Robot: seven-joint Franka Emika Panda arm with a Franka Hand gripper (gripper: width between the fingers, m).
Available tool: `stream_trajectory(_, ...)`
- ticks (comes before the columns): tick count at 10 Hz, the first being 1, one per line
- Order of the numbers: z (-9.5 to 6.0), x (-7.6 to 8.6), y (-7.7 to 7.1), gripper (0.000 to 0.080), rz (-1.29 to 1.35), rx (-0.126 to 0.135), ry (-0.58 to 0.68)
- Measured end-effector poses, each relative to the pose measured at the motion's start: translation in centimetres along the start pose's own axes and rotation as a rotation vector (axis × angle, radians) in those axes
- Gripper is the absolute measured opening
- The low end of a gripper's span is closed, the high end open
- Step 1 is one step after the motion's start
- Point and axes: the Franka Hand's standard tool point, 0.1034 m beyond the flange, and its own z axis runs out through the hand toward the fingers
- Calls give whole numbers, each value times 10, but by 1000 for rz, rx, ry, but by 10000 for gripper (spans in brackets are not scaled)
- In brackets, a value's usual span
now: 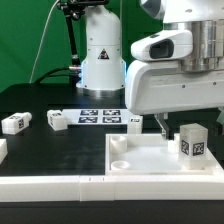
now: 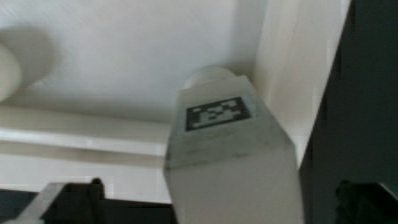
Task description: Assemble one leg
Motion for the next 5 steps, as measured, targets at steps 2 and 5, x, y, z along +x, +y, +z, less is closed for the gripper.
stream_trajectory(2,0,0,0,450,2,0,0)
stream_trajectory(5,0,0,0,290,32,1,0)
